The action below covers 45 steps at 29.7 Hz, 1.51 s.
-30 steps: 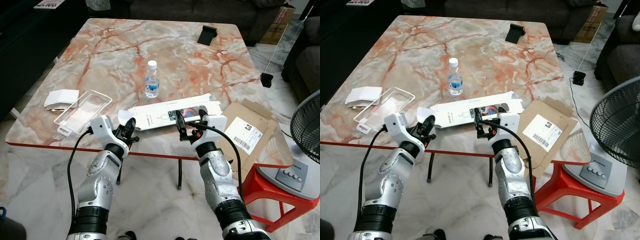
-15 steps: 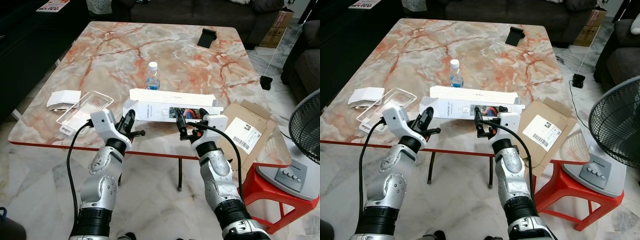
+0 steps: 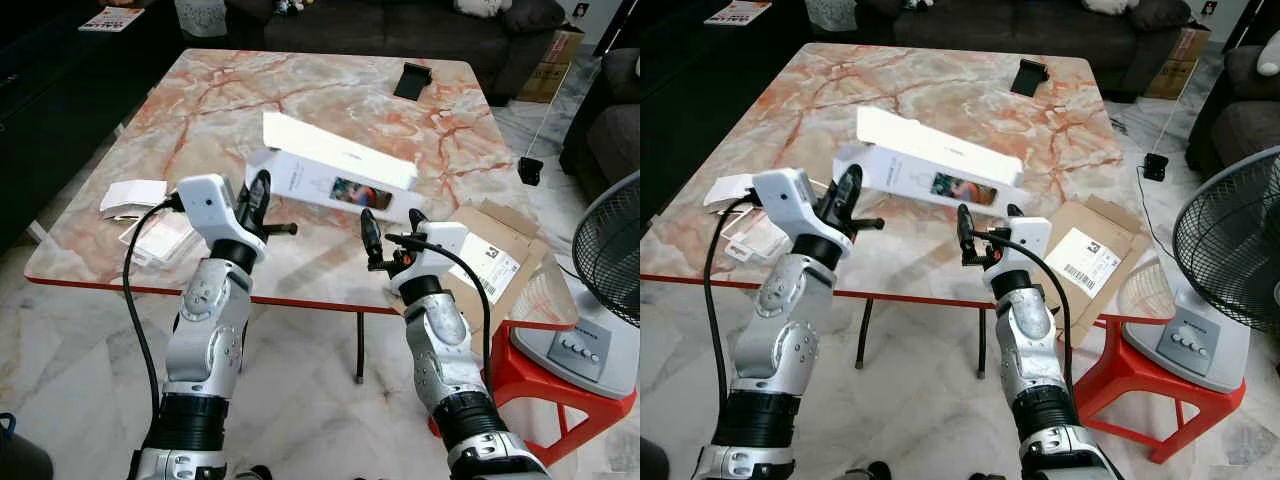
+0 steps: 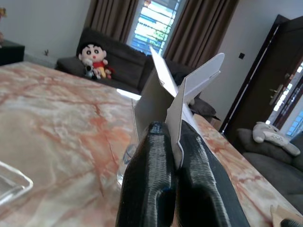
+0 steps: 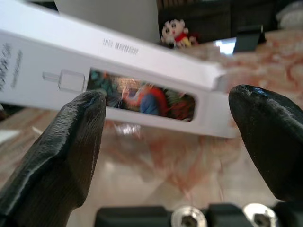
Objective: Picking trash to rubbish bin
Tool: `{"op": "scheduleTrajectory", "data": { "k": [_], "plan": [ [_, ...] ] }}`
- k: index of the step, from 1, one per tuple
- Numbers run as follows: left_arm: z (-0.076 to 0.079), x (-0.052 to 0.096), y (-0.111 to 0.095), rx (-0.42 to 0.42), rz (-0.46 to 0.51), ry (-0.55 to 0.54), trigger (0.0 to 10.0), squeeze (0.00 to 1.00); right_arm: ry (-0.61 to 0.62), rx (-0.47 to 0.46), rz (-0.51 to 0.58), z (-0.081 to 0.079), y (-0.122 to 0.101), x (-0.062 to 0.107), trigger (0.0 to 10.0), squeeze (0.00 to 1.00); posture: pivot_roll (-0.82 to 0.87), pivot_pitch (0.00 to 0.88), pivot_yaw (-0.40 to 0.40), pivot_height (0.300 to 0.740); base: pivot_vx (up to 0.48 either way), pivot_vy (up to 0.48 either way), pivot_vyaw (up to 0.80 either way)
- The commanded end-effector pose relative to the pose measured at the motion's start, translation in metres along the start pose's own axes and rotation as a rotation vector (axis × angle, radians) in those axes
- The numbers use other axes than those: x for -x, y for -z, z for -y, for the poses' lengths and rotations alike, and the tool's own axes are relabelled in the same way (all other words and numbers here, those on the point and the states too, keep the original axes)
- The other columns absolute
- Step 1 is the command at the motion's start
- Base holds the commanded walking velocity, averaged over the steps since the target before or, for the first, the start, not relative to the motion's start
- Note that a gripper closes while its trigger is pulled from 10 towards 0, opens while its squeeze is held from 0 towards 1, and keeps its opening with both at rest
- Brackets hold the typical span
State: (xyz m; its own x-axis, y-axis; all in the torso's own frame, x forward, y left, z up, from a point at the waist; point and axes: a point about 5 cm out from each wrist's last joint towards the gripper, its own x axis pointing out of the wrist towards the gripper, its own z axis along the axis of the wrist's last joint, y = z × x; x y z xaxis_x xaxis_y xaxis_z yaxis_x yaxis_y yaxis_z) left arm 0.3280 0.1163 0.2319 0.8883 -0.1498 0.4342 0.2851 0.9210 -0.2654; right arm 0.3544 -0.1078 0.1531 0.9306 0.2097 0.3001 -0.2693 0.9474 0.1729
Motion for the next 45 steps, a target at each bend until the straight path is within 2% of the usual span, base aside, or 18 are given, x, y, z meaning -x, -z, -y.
{"op": "scheduleTrajectory", "data": {
  "k": [1,3,14,17,21,24,27,30,39,45],
  "plan": [
    [0.008,-0.005,-0.015,-0.042,0.068,0.031,10.0,0.0,0.005,0.002,0.058,0.0,-0.013,-0.005,10.0,0.0,0.07,0.118,-0.021,0.74,0.0,0.0,0.0],
    [0.018,-0.008,-0.015,-0.062,0.071,0.085,10.0,0.0,0.004,0.006,0.08,0.0,-0.018,-0.007,10.0,0.0,0.07,0.119,-0.019,0.74,0.0,0.0,0.0],
    [0.034,-0.005,-0.005,-0.032,0.045,0.161,10.0,0.0,0.035,0.019,0.095,0.006,-0.022,-0.007,10.0,0.0,0.06,0.129,-0.012,0.74,0.0,0.0,0.0],
    [0.034,-0.005,-0.006,-0.063,0.051,0.162,10.0,0.0,0.043,0.018,0.1,0.008,-0.023,-0.006,10.0,0.0,0.07,0.132,-0.012,0.74,0.0,0.0,0.0],
    [0.033,-0.005,-0.007,-0.169,0.056,0.177,10.0,0.0,0.053,0.021,0.108,0.007,-0.025,-0.008,10.0,0.0,0.07,0.132,-0.009,0.74,0.0,0.0,0.0],
    [0.032,-0.005,-0.008,-0.173,0.066,0.165,10.0,0.0,0.061,0.025,0.116,0.008,-0.027,-0.008,10.0,0.0,0.07,0.132,-0.008,0.74,0.0,0.0,0.0],
    [0.03,-0.006,-0.006,-0.291,0.054,0.168,10.0,0.0,0.056,0.028,0.13,0.006,-0.031,-0.01,10.0,0.0,0.07,0.129,-0.008,0.74,0.0,0.0,0.0],
    [0.026,-0.005,-0.001,-0.36,0.047,0.161,10.0,0.0,0.033,0.063,0.145,0.002,-0.034,-0.011,10.0,0.0,0.07,0.126,-0.009,0.74,0.0,0.0,0.0],
    [0.025,-0.003,0.002,-0.43,0.067,0.136,10.0,0.0,0.038,0.068,0.186,0.0,-0.043,-0.012,10.0,0.0,0.07,0.12,-0.007,0.74,0.0,0.0,0.0],
    [0.028,-0.001,0.006,-0.434,0.063,0.15,10.0,0.0,0.038,0.085,0.184,0.001,-0.042,-0.011,10.0,0.0,0.07,0.118,-0.005,0.74,0.0,0.0,0.0]
  ]
}}
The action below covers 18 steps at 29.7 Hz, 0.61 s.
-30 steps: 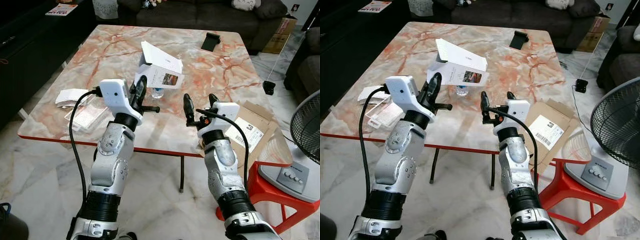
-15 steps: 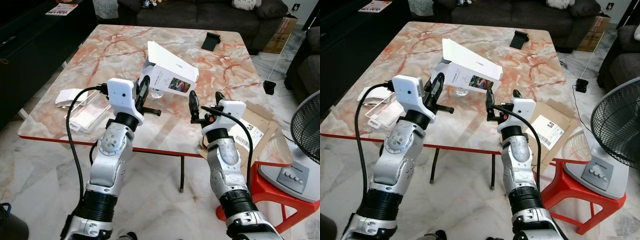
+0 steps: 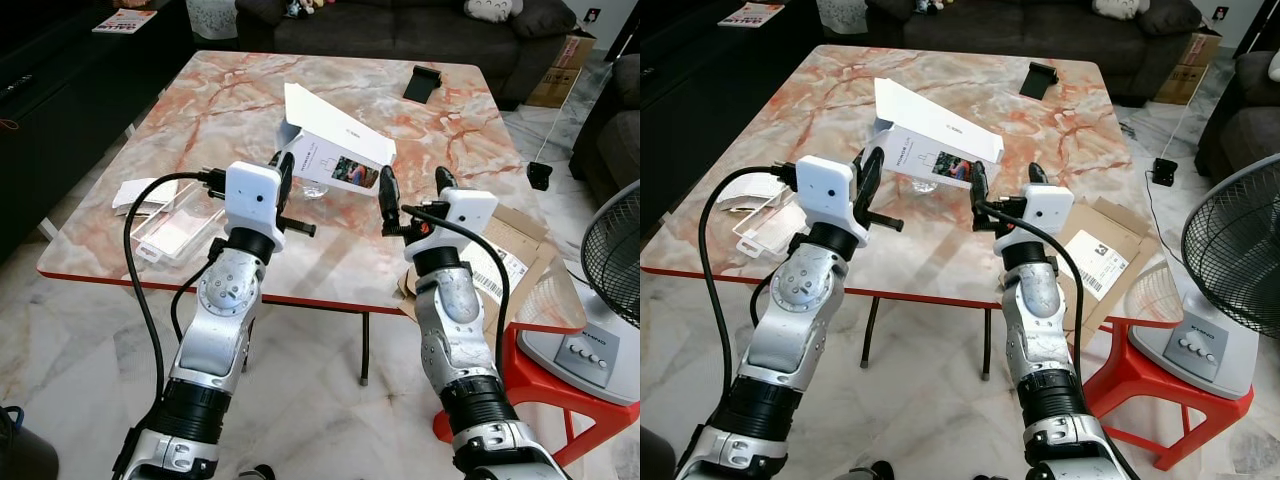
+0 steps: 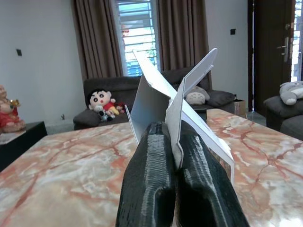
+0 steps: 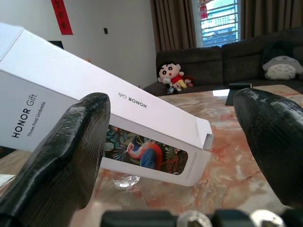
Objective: Picking trash to rubbish bin
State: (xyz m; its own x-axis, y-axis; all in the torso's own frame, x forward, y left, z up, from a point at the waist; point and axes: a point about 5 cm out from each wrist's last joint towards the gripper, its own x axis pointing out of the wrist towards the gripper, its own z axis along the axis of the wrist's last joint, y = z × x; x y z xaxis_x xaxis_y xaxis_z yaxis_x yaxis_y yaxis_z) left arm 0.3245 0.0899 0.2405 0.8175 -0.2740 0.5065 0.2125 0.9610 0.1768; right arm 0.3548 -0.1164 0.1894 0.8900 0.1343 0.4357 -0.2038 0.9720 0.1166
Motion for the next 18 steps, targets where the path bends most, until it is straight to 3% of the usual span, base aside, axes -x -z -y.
{"op": "scheduleTrajectory", "data": {
  "k": [1,4,11,18],
  "plan": [
    [0.004,0.004,0.004,-0.004,-0.01,0.009,10.0,0.0,-0.006,0.008,0.029,-0.001,-0.006,-0.002,10.0,0.0,0.07,0.117,-0.004,0.74,0.0,0.0,0.0],
    [0.004,0.004,0.004,-0.007,-0.008,0.007,10.0,0.0,-0.047,0.086,0.029,0.001,-0.006,-0.002,10.0,0.0,0.08,0.114,-0.004,0.74,0.0,0.0,0.0],
    [0.005,0.005,0.005,-0.006,-0.004,0.007,10.0,0.0,0.008,0.094,0.034,0.017,-0.01,-0.001,10.0,0.0,0.07,0.105,-0.003,0.74,0.0,0.0,0.0],
    [0.008,0.005,0.005,0.003,-0.005,0.012,10.0,0.0,0.005,0.092,0.025,0.014,-0.007,0.001,10.0,0.0,0.07,0.12,-0.001,0.74,0.0,0.0,0.0]
  ]
}}
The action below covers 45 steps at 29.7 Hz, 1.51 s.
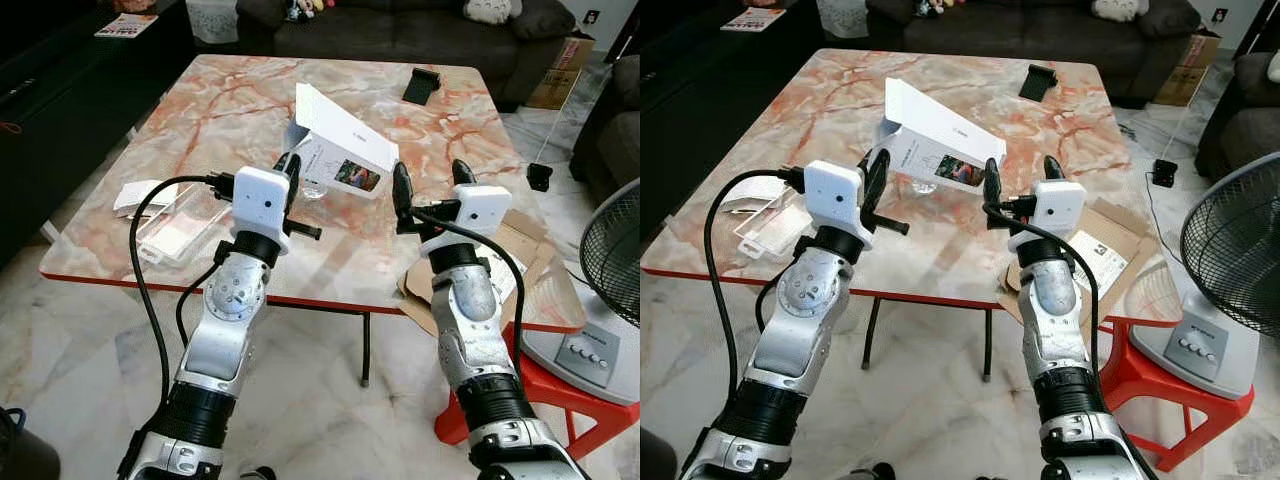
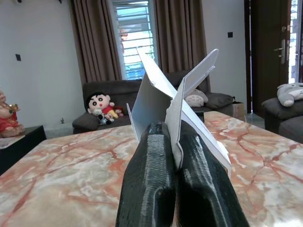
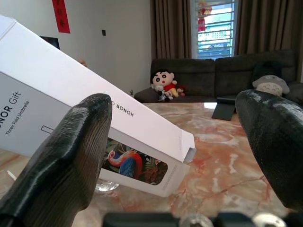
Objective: Picking trash to rubbish bin
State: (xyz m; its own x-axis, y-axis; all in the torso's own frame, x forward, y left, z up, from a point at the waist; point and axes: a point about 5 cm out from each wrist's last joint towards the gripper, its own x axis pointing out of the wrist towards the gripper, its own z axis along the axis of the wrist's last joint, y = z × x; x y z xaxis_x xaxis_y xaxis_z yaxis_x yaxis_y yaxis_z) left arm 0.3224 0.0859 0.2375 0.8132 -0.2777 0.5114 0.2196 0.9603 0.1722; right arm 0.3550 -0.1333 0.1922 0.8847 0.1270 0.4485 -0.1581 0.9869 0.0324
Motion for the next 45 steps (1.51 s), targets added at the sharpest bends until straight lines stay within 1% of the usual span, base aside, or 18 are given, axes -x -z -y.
{"op": "scheduleTrajectory", "data": {
  "k": [1,9,16,23,45],
  "plan": [
    [0.0035,0.0031,0.0039,-0.004,-0.012,0.009,10.0,0.0,-0.002,-0.006,0.009,-0.0026,-0.001,0.0007,10.0,0.0,0.07,0.121,0.0,0.74,0.0,0.0,0.0],
    [0.0063,0.0036,0.0024,0.007,-0.014,0.019,10.0,0.0,-0.014,-0.011,0.003,-0.0043,0.0,0.0015,10.0,0.0,0.07,0.138,0.003,0.74,0.0,0.0,0.0],
    [0.0041,0.0049,0.0034,0.029,-0.027,0.006,10.0,0.0,-0.017,-0.011,-0.001,-0.0043,0.0004,0.0019,10.0,0.0,0.07,0.147,0.003,0.74,0.0,0.0,0.0],
    [0.0011,0.0062,0.0043,0.042,-0.036,-0.009,10.0,0.0,-0.013,-0.016,0.004,-0.0038,-0.0001,0.0016,10.0,0.0,0.07,0.15,0.004,0.74,-0.287,0.0,0.0],
    [-0.0001,0.0082,0.0047,0.049,-0.044,-0.009,10.0,0.0,-0.008,-0.02,0.001,-0.0028,0.0009,0.0032,10.0,0.0,0.08,0.142,0.006,0.74,-0.342,0.0,0.0]
  ]
}}
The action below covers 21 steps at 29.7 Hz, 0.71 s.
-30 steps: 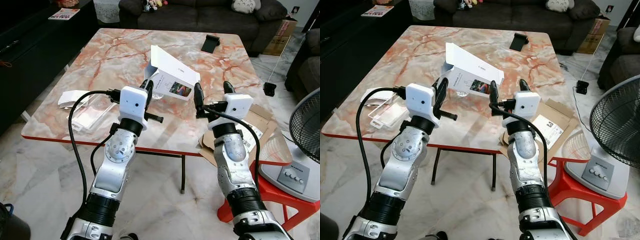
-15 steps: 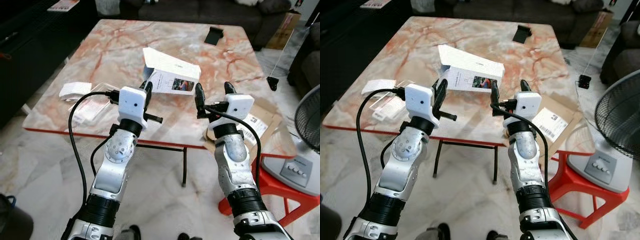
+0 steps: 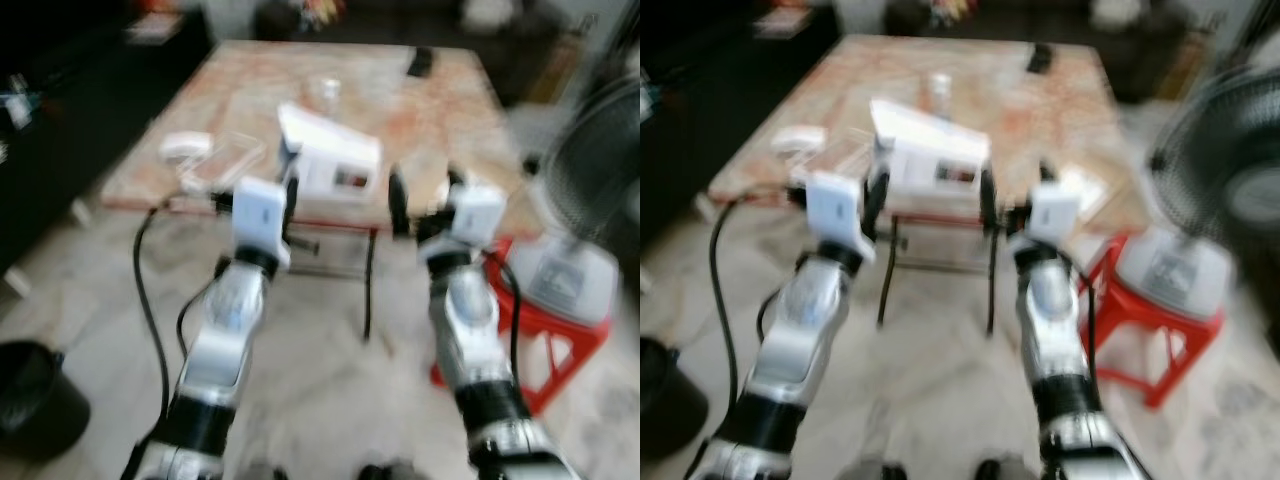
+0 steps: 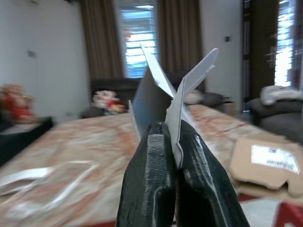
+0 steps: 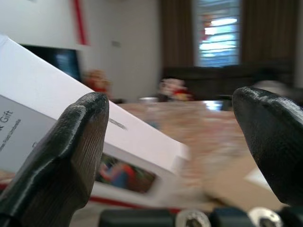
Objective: Picking trash to rubbish bin
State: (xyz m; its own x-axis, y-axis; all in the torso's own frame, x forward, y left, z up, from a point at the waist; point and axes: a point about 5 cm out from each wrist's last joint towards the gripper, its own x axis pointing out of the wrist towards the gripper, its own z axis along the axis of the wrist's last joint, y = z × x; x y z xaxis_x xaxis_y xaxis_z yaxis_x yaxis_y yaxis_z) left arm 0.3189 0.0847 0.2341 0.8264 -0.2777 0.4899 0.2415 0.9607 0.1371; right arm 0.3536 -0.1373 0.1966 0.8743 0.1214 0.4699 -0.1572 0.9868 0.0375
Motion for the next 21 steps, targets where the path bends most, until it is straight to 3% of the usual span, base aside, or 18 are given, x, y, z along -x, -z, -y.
{"op": "scheduleTrajectory", "data": {
  "k": [1,6,12,14,15,19,20,21],
  "plan": [
    [-0.003,0.004,0.004,0.007,-0.019,-0.01,10.0,0.0,-0.01,-0.016,-0.024,-0.006,0.006,0.004,10.0,0.0,0.07,0.143,0.007,0.74,-0.33,0.0,0.0],
    [-0.006,0.006,0.005,-0.001,-0.028,-0.028,10.0,0.0,-0.011,-0.017,-0.041,-0.005,0.01,0.007,10.0,0.0,0.07,0.15,0.005,0.74,-0.252,0.0,0.0],
    [-0.016,0.02,0.034,-0.031,-0.156,-0.057,10.0,0.0,0.04,-0.07,-0.137,0.006,0.03,0.019,10.0,0.0,0.07,0.16,0.001,0.74,0.0,0.0,0.0],
    [-0.028,0.039,0.062,-0.022,-0.272,-0.099,10.0,0.0,0.085,-0.089,-0.264,0.019,0.055,0.038,10.0,0.0,0.07,0.164,-0.002,0.74,0.0,0.0,0.0],
    [-0.028,0.039,0.062,-0.022,-0.272,-0.099,10.0,0.0,0.085,-0.089,-0.264,0.019,0.055,0.038,10.0,0.0,0.07,0.164,-0.002,0.74,0.0,0.0,0.0],
    [-0.047,0.077,0.106,0.001,-0.482,-0.171,10.0,0.0,0.149,-0.126,-0.501,0.037,0.094,0.08,10.0,0.0,0.07,0.168,-0.004,0.74,0.0,0.0,0.0],
    [-0.054,0.099,0.126,-0.003,-0.584,-0.192,10.0,0.0,0.197,-0.127,-0.605,0.046,0.109,0.103,10.0,0.0,0.07,0.173,-0.005,0.74,0.0,0.0,0.0],
    [-0.055,0.104,0.13,-0.004,-0.606,-0.196,10.0,0.0,0.209,-0.126,-0.628,0.048,0.112,0.109,10.0,0.0,0.07,0.173,-0.005,0.74,0.0,0.0,0.0]
  ]
}}
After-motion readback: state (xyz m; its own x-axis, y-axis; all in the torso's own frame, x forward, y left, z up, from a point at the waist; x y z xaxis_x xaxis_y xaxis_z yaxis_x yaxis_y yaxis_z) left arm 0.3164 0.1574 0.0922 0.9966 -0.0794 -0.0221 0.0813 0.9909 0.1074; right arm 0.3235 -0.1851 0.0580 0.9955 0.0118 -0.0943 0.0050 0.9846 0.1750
